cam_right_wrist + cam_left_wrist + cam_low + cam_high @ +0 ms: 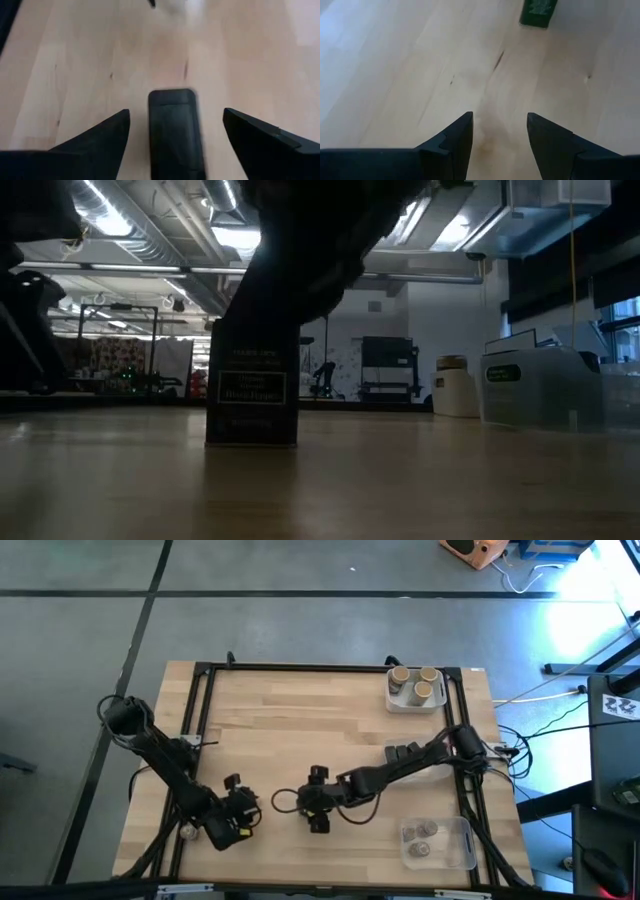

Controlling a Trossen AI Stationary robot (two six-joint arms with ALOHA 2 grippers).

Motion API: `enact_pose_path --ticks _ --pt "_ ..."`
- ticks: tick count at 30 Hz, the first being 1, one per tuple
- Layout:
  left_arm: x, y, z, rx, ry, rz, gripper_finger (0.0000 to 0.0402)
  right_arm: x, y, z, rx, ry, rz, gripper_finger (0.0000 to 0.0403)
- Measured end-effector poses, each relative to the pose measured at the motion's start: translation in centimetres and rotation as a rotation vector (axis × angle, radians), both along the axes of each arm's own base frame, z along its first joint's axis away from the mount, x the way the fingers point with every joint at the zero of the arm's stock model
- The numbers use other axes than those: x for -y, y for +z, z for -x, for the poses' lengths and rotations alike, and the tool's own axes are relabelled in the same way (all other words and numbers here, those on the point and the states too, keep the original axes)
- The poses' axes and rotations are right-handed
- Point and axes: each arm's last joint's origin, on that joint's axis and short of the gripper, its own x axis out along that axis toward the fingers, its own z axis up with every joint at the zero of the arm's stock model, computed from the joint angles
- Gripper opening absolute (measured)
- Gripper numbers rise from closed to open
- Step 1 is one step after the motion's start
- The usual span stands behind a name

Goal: Sort spices by type
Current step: Put the black seasoning container into the top transparent bin

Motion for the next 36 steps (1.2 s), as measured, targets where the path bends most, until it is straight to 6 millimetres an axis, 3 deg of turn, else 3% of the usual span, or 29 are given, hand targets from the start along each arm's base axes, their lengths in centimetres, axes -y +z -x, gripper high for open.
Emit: enact_pose_path --ticks 5,13,19,23,29,36 --pt "0.0 0.1 -0.1 0.019 -0.004 -0.024 0.017 -0.2 -1.2 -0.2 -0.029 0.011 0.006 0.0263" --pt "-0.1 0.1 -0.1 0.026 0.001 -0.034 0.017 -0.2 -1.0 -0.2 -0.03 0.024 0.019 0.0124" --pt "-0.1 0.1 -0.2 0.043 0.015 -0.039 0.017 -0.9 -0.3 0.6 -0.077 0.054 0.062 0.0124" --pt "-0.2 0.3 -0.3 0.088 0.031 -0.069 0.017 -1.7 2.0 1.8 -0.057 0.062 0.087 0.0124" --pt "-0.2 0.4 -0.7 0.125 0.014 -0.103 0.017 -2.4 4.8 4.9 -0.107 0.025 0.189 0.0124" --pt "-0.2 0.5 -0.8 0.129 0.015 -0.101 0.017 -1.9 7.7 8.9 -0.199 -0.101 0.29 0.0124"
